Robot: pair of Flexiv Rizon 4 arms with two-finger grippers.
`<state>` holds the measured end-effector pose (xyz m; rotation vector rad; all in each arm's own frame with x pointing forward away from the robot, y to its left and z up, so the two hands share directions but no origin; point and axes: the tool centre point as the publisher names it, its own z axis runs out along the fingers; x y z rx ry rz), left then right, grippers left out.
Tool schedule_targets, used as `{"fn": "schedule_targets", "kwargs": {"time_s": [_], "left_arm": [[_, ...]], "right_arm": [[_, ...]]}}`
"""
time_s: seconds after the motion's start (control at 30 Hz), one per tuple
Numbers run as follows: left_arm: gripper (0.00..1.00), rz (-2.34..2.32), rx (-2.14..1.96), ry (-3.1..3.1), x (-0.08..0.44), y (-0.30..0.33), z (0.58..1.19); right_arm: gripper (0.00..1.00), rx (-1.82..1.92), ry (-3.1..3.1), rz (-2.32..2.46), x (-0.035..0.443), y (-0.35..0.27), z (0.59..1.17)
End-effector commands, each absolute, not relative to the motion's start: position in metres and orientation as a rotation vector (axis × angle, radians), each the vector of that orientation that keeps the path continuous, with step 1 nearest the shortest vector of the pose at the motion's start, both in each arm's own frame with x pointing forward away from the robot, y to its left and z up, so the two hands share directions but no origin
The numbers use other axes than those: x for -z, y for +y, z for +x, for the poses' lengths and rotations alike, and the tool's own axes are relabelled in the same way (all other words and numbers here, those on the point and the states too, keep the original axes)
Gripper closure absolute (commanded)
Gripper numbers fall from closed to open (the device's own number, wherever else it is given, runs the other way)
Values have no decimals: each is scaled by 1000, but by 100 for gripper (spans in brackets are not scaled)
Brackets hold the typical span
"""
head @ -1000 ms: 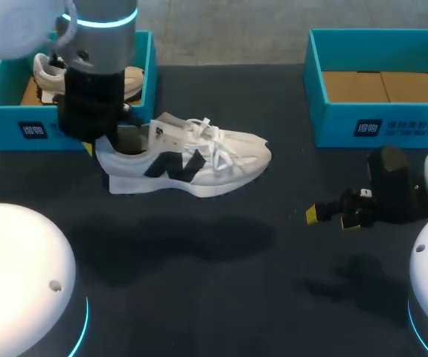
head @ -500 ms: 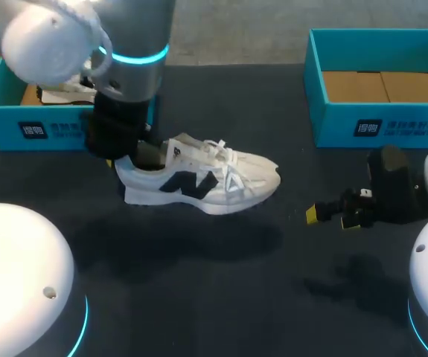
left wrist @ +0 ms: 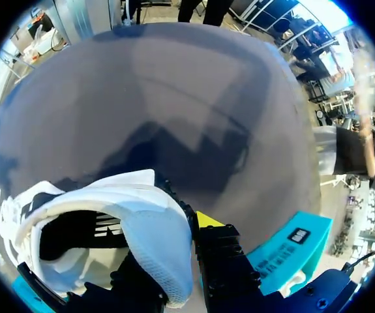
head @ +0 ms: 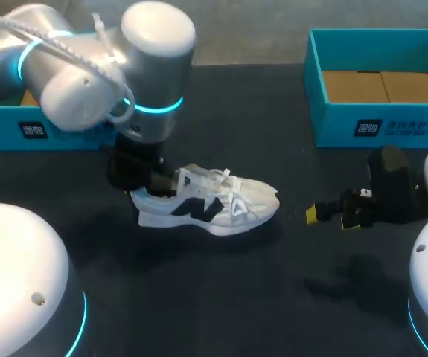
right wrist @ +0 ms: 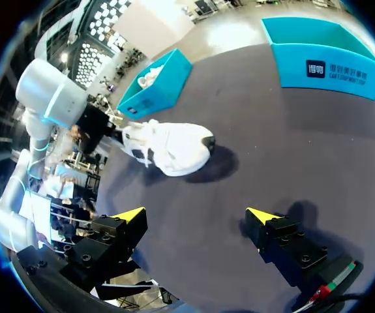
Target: Take the shoe out of the shoebox, open the shoe tongue, remove and reinsert the insole, then place the shoe into the shoebox
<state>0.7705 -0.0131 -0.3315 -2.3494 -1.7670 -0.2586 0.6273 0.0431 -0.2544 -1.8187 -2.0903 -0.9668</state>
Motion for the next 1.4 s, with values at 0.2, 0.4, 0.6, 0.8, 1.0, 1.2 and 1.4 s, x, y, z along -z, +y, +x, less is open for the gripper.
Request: {"fn": "schedule_targets", "kwargs": {"time_s": [0.2, 0.4, 0.6, 0.8, 1.0, 1.2, 1.4], "left_arm": [[100, -2344, 235, -1753, 373, -24, 773], [100, -2318, 261, -1760, 392, -30, 770], [100, -2290, 263, -1781, 398, -35, 766], [45, -2281, 246, -1790, 399, -37, 761], [0, -2274, 209, -1840, 386, -31, 752], [0, -2256, 112, -1968, 362, -20, 744], [0, -2195, -41, -2159, 338, -9, 737]], "right_arm": [[0, 965, -2091, -1825, 254, 44, 625], [0, 965, -2091, -1825, 254, 44, 625], [0, 965, -2091, -1825, 254, 44, 625], [0, 965, -2091, -1825, 254, 44, 625], [0, 965, -2091, -1825, 254, 44, 625], [0, 965, -2091, -1825, 254, 44, 625], [0, 965, -2091, -1825, 254, 44, 625]]}}
